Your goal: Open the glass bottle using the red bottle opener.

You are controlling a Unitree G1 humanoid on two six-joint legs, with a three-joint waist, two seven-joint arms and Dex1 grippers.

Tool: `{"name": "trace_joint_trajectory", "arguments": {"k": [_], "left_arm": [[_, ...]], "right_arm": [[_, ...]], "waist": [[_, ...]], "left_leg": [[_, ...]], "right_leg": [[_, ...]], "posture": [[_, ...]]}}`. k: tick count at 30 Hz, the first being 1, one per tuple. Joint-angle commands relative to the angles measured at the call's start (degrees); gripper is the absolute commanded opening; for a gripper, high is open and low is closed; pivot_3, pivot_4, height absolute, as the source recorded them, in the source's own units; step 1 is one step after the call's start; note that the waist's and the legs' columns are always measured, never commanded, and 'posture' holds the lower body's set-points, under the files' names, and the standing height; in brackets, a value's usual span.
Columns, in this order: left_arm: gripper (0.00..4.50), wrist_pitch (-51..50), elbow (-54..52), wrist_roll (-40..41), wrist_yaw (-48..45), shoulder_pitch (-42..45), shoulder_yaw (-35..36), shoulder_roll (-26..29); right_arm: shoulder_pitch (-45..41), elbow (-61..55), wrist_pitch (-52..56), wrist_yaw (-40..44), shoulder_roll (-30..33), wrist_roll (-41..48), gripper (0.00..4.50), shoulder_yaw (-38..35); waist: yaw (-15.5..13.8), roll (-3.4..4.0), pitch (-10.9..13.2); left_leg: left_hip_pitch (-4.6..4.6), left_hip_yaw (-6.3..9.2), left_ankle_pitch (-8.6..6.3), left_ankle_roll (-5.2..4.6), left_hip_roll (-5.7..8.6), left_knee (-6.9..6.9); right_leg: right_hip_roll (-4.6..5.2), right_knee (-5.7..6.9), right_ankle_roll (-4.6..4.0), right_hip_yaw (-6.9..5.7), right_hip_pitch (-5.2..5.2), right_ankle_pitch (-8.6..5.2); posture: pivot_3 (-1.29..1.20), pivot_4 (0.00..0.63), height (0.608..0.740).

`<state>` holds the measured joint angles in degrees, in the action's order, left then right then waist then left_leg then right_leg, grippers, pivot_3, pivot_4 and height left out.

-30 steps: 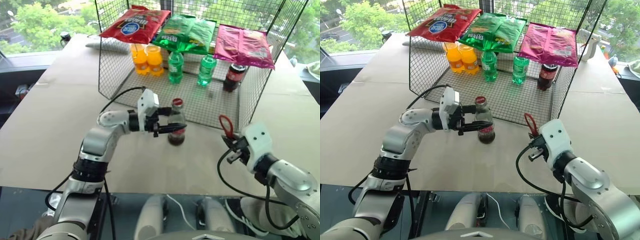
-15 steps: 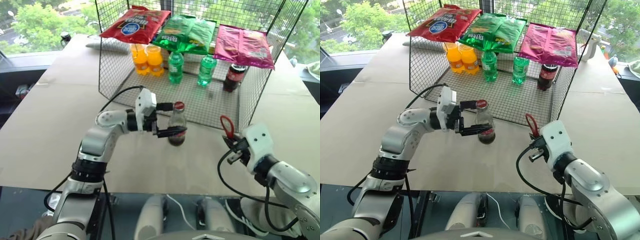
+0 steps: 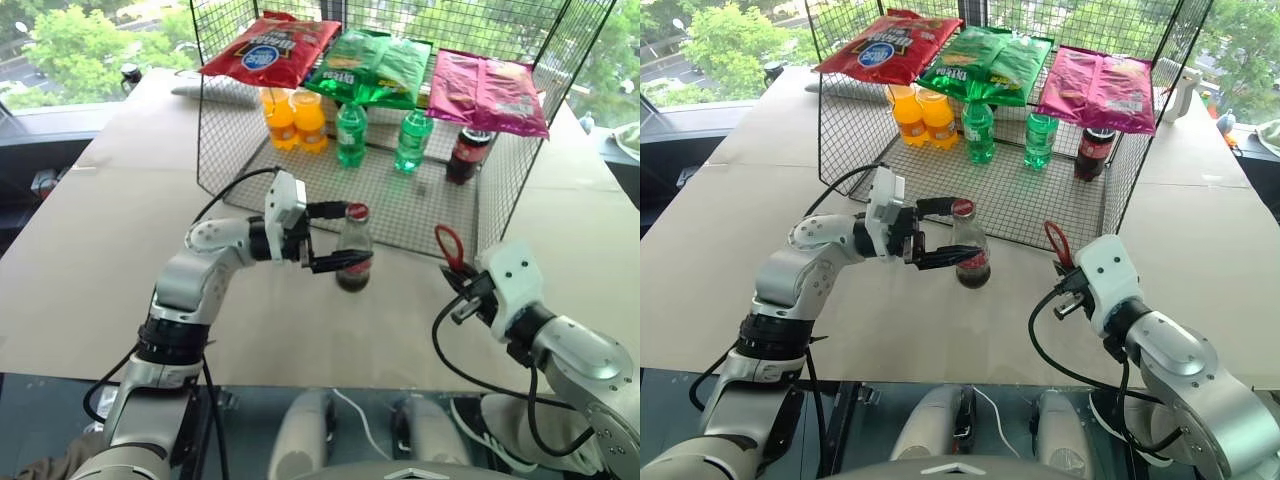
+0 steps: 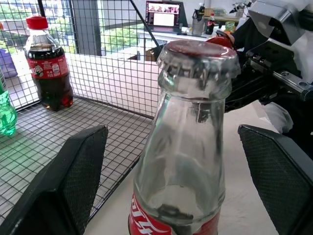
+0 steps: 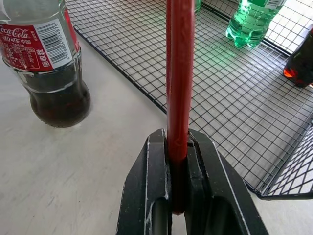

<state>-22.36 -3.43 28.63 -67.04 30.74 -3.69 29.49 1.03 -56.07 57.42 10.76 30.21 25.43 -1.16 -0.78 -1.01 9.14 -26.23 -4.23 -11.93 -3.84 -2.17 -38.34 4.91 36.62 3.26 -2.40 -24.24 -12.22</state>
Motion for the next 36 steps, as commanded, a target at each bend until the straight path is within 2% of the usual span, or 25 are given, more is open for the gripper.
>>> {"name": "trace_joint_trajectory", "arguments": {"k": [1, 3, 6, 10, 16, 21, 33, 34, 36], "left_arm": [[4.41, -0.06, -2.25, 1.0, 0.05, 0.45, 0.84, 0.54], [4.41, -0.01, -1.99, 0.97, -0.07, 0.48, 0.79, 0.59], [3.62, -0.05, -1.65, 1.04, -0.13, 0.62, 0.77, 0.56], [1.76, 0.11, -1.49, 1.05, -0.2, 0.72, 0.68, 0.5], [1.34, 0.32, -1.45, 1.07, -0.34, 0.84, 0.52, 0.44], [1.23, 0.26, -1.96, 0.99, -0.49, 0.92, 0.16, 0.43], [1.21, 1.1, -1.32, -0.36, -1.25, 0.41, -1.06, 1.12], [2.0, 1.19, -1.25, -0.39, -1.26, 0.46, -1.11, 1.1], [2.73, 1.26, -1.14, -0.48, -1.23, 0.63, -1.33, 1.04]], "right_arm": [[-0.82, -1.16, -0.89, 0.35, 0.25, -0.38, 0.0, -0.98], [-1.1, -1.2, -0.7, 0.41, 0.16, -0.36, 0.0, -1.05], [-1.59, -1.21, -0.56, 0.45, 0.18, -0.38, 0.0, -1.05], [-3.4, -1.27, -0.85, 0.72, 0.24, -0.28, 0.0, -0.73], [-7.72, 0.07, -4.02, 2.51, 4.08, -4.26, 0.0, 4.13], [-14.85, 4.15, -8.44, 3.87, 6.31, -10.39, 0.0, 11.75], [-19.07, 9.16, -11.98, 5.42, 3.37, -15.96, 0.0, 14.65], [-19.2, 9.28, -12.09, 5.63, 3.28, -16.31, 0.0, 14.76], [-19.58, 9.54, -12.29, 6.15, 3.11, -16.93, 0.0, 15.08]], "waist": [[0.0, 0.0, 0.0], [0.0, 0.0, 0.0], [0.0, 0.0, 0.0], [0.01, 0.0, -0.01], [0.01, 0.03, -0.02], [0.02, 0.03, -0.02], [-0.02, 0.03, -0.02], [-0.02, 0.03, -0.02], [-0.01, 0.04, 0.0]], "left_leg": [[0.0, 0.0, 0.0, 0.0, 0.0, 0.0], [0.0, 0.0, 0.0, 0.0, 0.0, 0.0], [0.0, 0.0, 0.0, 0.0, 0.0, 0.0], [0.0, 0.0, 0.0, 0.0, 0.0, 0.0], [0.15, -0.03, 0.0, 0.0, 0.0, 0.0], [0.45, -0.02, -0.01, 0.01, -0.03, 0.03], [0.41, -0.02, -0.01, 0.01, 0.0, 0.04], [0.41, -0.02, -0.01, 0.01, -0.01, 0.04], [0.41, -0.04, -0.01, 0.01, 0.0, 0.04]], "right_leg": [[0.0, 0.0, 0.0, 0.0, 0.0, 0.0], [0.0, 0.0, 0.0, 0.0, 0.0, 0.0], [0.0, 0.0, 0.0, 0.0, 0.0, 0.0], [0.0, 0.0, 0.0, 0.0, 0.0, 0.0], [0.01, -0.01, 0.0, 0.02, 0.13, 0.0], [0.02, -0.03, 0.15, 0.0, 0.35, -0.11], [0.06, -0.06, -0.01, -0.03, 0.38, -0.01], [0.06, -0.06, -0.01, -0.03, 0.38, -0.01], [0.07, -0.06, -0.01, -0.02, 0.38, -0.01]], "posture": [[0.0, 0.15, 0.74], [0.0, 0.15, 0.74], [0.0, 0.15, 0.74], [0.0, 0.15, 0.74], [0.0, 0.15, 0.74], [0.0, 0.15, 0.74], [0.0, 0.15, 0.74], [0.0, 0.15, 0.74], [0.0, 0.15, 0.74]]}}
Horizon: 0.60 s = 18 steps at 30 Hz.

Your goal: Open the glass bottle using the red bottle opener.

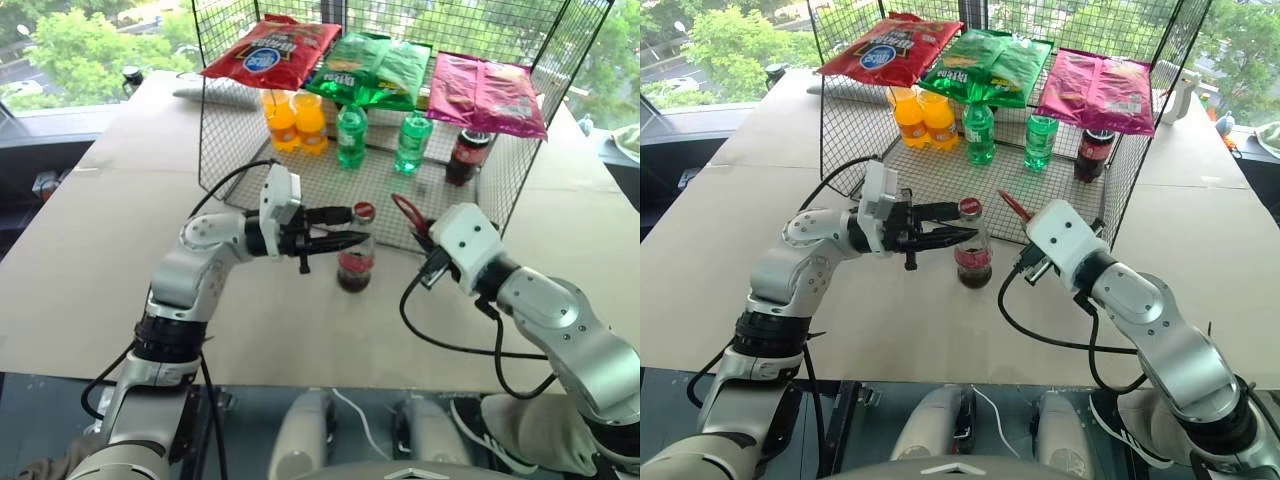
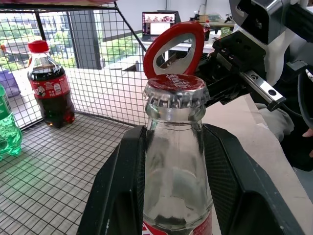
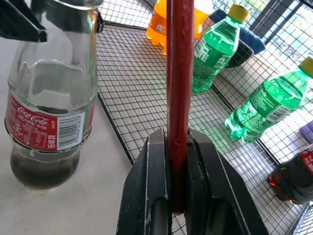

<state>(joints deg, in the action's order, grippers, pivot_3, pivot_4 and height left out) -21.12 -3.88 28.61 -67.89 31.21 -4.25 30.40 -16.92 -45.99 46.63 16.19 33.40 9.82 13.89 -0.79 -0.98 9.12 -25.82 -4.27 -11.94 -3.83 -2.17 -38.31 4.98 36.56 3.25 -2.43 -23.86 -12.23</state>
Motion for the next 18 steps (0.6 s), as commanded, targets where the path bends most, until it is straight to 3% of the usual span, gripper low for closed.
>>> {"name": "trace_joint_trajectory", "arguments": {"k": [1, 2, 4, 18], "left_arm": [[3.12, 0.17, -0.6, -0.54, -0.31, 0.28, -0.89, 0.07], [3.72, 0.23, -0.5, -0.59, -0.23, 0.42, -1.0, 0.01], [4.3, 0.31, -0.33, -0.67, -0.16, 0.66, -1.15, -0.09], [4.3, 1.93, 2.5, -2.35, -0.42, 2.51, -2.78, -1.66]], "right_arm": [[-1.8, -0.43, -1.6, 1.03, -0.16, -1.6, 0.0, 0.17], [-1.95, -0.32, -1.75, 1.36, -0.19, -1.82, 0.0, 0.3], [-2.15, -0.15, -2.03, 1.96, -0.2, -2.16, 0.0, 0.49], [-1.99, 0.06, -2.34, 3.88, -1.55, -4.52, 0.0, 1.02]], "waist": [[0.02, -0.01, 0.02], [0.03, 0.0, 0.03], [0.04, 0.01, 0.03], [0.02, 0.01, 0.04]], "left_leg": [[-0.03, 0.0, 0.0, 0.0, 0.0, 0.0], [-0.06, 0.0, 0.0, 0.0, 0.0, 0.0], [-0.05, 0.0, 0.0, 0.0, 0.0, 0.01], [-0.06, 0.0, 0.0, 0.0, 0.0, 0.02]], "right_leg": [[0.0, 0.0, 0.0, 0.0, -0.02, 0.0], [0.0, 0.0, 0.0, 0.0, -0.04, 0.0], [0.0, 0.0, 0.0, 0.0, -0.05, 0.0], [0.0, -0.01, 0.0, -0.01, -0.05, 0.0]], "posture": [[0.0, 0.15, 0.74], [0.0, 0.15, 0.74], [0.0, 0.15, 0.74], [0.0, 0.15, 0.74]]}}
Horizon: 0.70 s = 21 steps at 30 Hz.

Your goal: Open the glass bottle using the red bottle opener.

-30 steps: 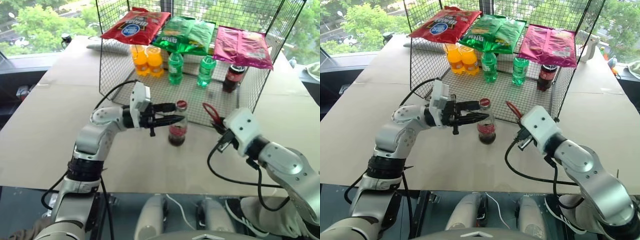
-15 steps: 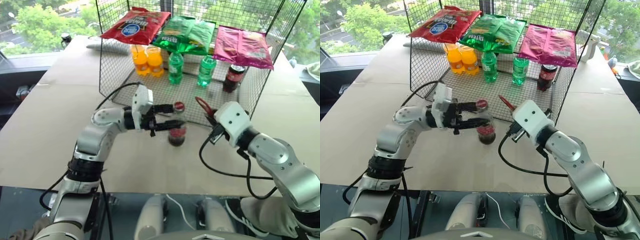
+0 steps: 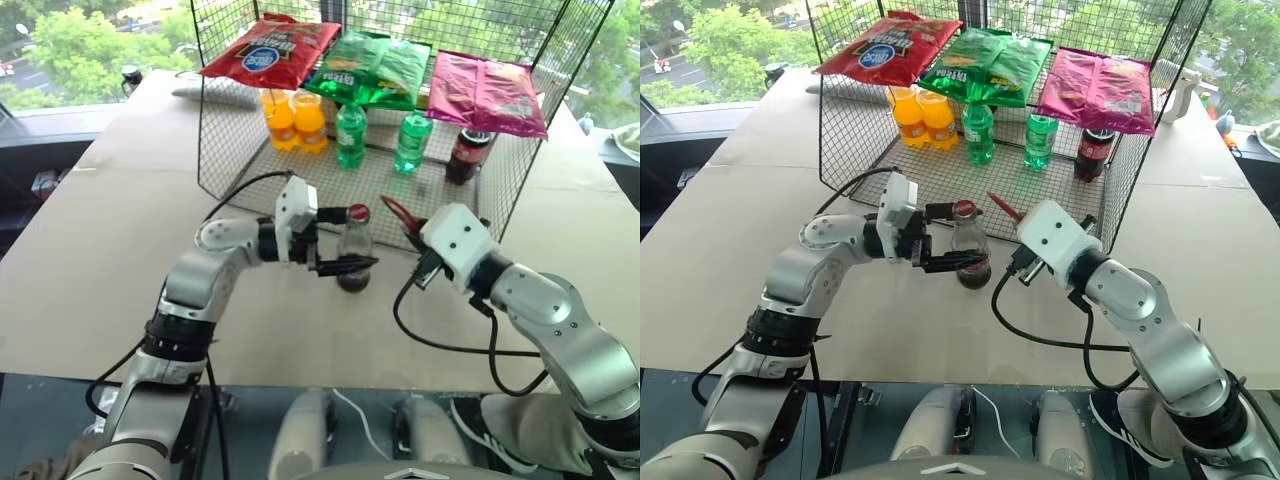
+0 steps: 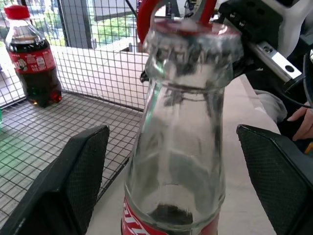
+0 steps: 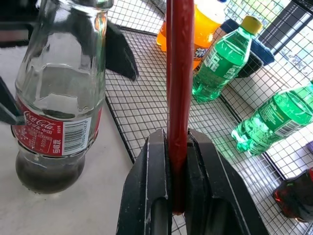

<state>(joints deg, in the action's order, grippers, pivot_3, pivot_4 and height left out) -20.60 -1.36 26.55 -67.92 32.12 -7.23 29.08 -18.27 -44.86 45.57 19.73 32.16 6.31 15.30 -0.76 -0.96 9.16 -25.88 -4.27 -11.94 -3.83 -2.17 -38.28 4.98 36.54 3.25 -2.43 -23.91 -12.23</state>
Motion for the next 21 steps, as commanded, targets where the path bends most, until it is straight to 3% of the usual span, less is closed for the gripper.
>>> {"name": "trace_joint_trajectory", "arguments": {"k": [1, 7, 12, 14, 21], "left_arm": [[4.3, 1.64, 0.28, -0.49, -0.53, 1.74, 0.1, -0.43], [4.3, 2.11, 1.24, -0.89, -0.75, 2.46, -0.16, -1.23], [3.0, 2.34, 1.55, -1.18, -1.11, 2.2, 0.09, -1.13], [2.21, 2.33, 1.56, -1.26, -1.13, 2.16, 0.13, -1.13], [2.21, 2.35, 1.3, -1.32, -1.11, 1.83, 0.25, -1.12]], "right_arm": [[-0.63, -1.13, -1.22, 0.37, -0.44, -1.13, 0.0, -0.38], [-0.36, -1.37, -1.04, 0.59, -0.76, -1.57, 0.0, -0.58], [-0.31, -1.44, -1.14, 0.87, -0.9, -1.98, 0.0, -0.6], [-0.32, -1.35, -1.31, 1.07, -0.97, -2.15, 0.0, -0.69], [-1.1, -0.62, -3.33, 1.94, -0.43, -3.58, 0.0, -0.17]], "waist": [[0.02, 0.0, 0.0], [0.01, 0.01, 0.01], [0.03, 0.01, 0.01], [0.03, 0.01, 0.01], [0.04, 0.02, 0.01]], "left_leg": [[0.0, 0.0, 0.0, 0.0, 0.0, 0.0], [0.0, 0.0, 0.0, 0.0, 0.0, 0.0], [-0.01, 0.0, 0.0, 0.0, -0.01, 0.01], [-0.01, 0.0, 0.0, 0.0, -0.01, 0.02], [-0.01, 0.0, 0.0, 0.01, -0.01, 0.02]], "right_leg": [[0.0, 0.0, 0.0, 0.0, 0.0, 0.0], [0.0, -0.01, 0.0, 0.0, 0.0, 0.0], [0.0, -0.01, 0.0, -0.01, 0.0, 0.0], [0.0, -0.01, 0.0, -0.01, -0.01, 0.0], [0.01, -0.03, 0.0, -0.01, -0.01, 0.0]], "posture": [[0.0, 0.15, 0.74], [0.0, 0.15, 0.74], [0.0, 0.15, 0.74], [0.0, 0.15, 0.74], [0.0, 0.15, 0.74]]}}
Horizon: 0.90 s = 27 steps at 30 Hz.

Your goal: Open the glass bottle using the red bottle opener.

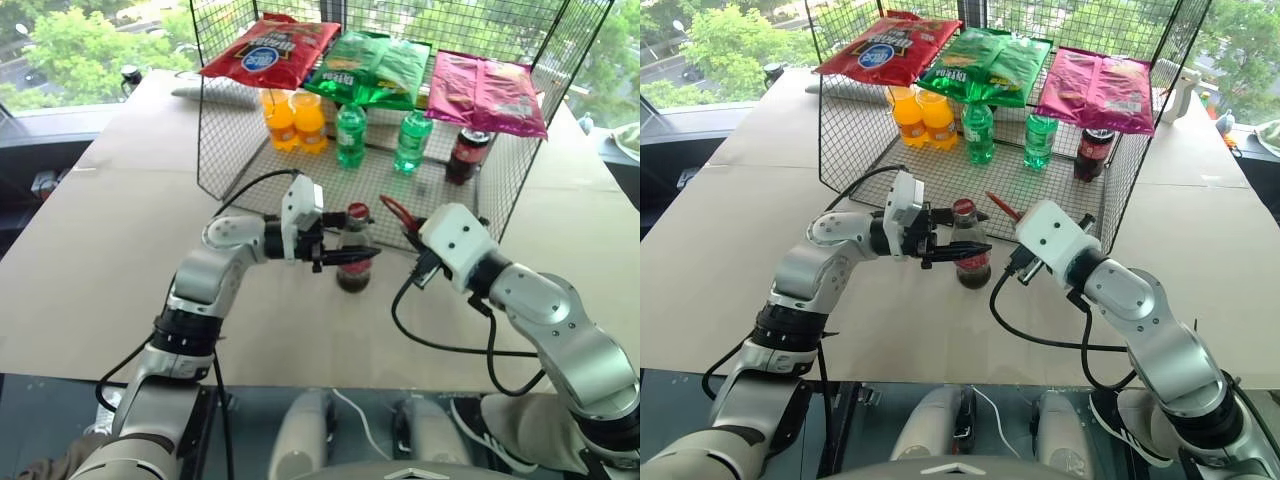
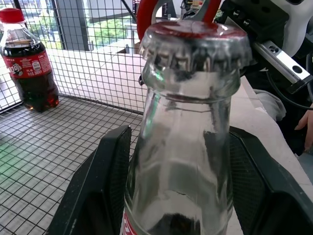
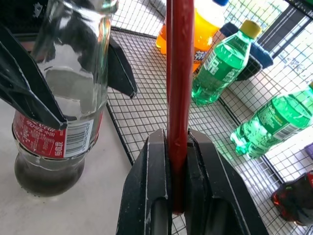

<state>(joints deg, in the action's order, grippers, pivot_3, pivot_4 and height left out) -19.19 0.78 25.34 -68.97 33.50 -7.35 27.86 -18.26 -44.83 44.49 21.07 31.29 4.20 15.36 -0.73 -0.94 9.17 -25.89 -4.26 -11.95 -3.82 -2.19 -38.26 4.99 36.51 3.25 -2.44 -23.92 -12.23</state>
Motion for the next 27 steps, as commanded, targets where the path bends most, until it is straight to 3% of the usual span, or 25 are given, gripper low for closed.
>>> {"name": "trace_joint_trajectory", "arguments": {"k": [1, 10, 27], "left_arm": [[2.21, 0.93, -0.92, -0.08, -0.04, 0.37, 0.39, 0.11], [2.21, 0.7, -1.55, 0.21, 0.26, 0.3, 0.69, 0.12], [2.21, -2.29, -2.13, 1.57, 1.91, 1.46, 1.41, 0.07]], "right_arm": [[-1.26, -0.5, -2.6, 0.68, 0.53, -1.84, 0.0, -0.04], [-2.1, 2.69, -7.82, 0.48, 1.14, -9.63, 0.0, 4.69], [-2.38, 6.56, -11.48, -2.11, -4.92, -26.4, 0.0, 12.82]], "waist": [[0.0, 0.0, 0.0], [0.03, 0.03, 0.02], [0.05, 0.06, 0.03]], "left_leg": [[0.0, 0.0, 0.0, 0.0, 0.0, 0.0], [0.0, -0.01, 0.0, 0.0, 0.0, 0.01], [-0.02, -0.02, 0.01, 0.01, 0.01, 0.02]], "right_leg": [[0.0, 0.0, 0.0, 0.0, 0.0, 0.0], [0.01, -0.02, 0.0, -0.01, -0.01, 0.0], [0.0, -0.02, 0.12, -0.02, -0.02, -0.07]], "posture": [[0.0, 0.15, 0.74], [0.0, 0.15, 0.74], [0.0, 0.15, 0.74]]}}
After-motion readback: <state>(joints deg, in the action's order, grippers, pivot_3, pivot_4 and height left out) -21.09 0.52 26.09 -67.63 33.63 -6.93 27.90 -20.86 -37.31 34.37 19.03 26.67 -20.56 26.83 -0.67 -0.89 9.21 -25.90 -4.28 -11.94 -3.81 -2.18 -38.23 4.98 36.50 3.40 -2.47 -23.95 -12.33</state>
